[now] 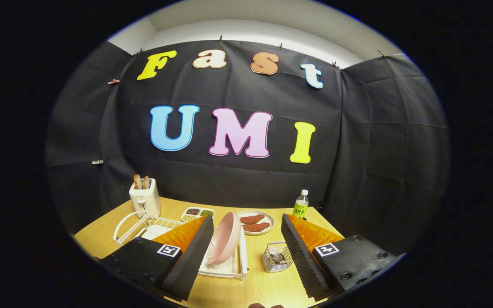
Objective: Take the plate from the dish rack, then take the spoon from the basket and place it into the plate.
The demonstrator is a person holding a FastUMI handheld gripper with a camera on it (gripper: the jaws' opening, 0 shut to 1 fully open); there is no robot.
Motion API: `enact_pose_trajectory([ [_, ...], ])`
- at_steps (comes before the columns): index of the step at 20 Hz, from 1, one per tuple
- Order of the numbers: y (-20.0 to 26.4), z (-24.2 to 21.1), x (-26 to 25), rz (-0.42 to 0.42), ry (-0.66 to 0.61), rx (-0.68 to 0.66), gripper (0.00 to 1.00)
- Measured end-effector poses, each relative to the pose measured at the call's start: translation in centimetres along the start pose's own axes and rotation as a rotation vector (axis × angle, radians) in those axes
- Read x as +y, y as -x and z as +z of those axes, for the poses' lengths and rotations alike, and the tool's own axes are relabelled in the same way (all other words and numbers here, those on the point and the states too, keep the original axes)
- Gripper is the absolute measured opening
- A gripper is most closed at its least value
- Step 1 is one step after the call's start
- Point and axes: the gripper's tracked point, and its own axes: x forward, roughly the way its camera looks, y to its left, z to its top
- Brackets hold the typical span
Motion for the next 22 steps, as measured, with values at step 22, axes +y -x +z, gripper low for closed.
enact_pose_trajectory([
  [22,-14.6,-9.5,2.4,0.037,0.122,0.629,0.97],
])
